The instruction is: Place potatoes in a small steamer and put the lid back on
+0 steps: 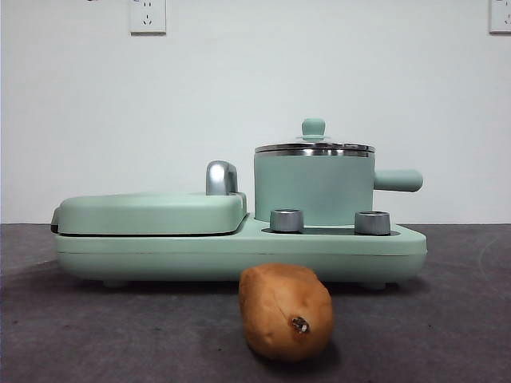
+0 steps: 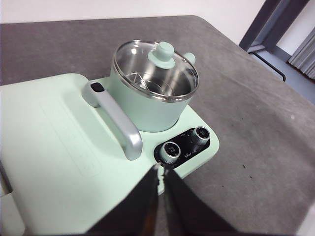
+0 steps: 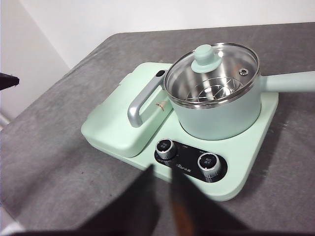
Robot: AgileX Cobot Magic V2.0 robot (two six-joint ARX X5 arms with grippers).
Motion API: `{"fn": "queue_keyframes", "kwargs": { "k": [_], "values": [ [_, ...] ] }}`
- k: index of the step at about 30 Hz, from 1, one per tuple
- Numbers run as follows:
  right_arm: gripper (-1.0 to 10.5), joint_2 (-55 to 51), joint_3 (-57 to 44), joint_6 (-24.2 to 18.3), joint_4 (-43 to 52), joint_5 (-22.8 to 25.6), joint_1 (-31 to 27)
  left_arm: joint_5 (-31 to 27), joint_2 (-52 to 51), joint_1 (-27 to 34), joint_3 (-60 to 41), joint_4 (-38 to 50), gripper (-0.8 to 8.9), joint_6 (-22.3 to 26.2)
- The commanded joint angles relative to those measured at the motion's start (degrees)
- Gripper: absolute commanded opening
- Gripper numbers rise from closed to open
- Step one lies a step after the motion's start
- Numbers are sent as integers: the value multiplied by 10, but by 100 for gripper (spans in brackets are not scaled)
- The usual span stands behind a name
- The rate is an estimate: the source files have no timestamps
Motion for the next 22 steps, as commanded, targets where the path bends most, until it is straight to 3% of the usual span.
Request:
{"fn": "queue_keyframes", "kwargs": {
  "k": [1, 4, 13, 22],
  "values": [
    [312, 2, 9, -5, 5, 9, 0, 3, 6, -8, 11, 10, 189, 9],
    [487, 2, 9, -4, 5, 13, 0, 3, 12, -9, 16, 11, 399, 8],
    [493, 2, 9, -4, 6, 13, 0, 3, 120, -40, 109, -8, 409, 3],
    [493, 2, 9, -2, 6, 11, 0, -1, 346, -93, 336, -87, 435, 48]
  ]
}}
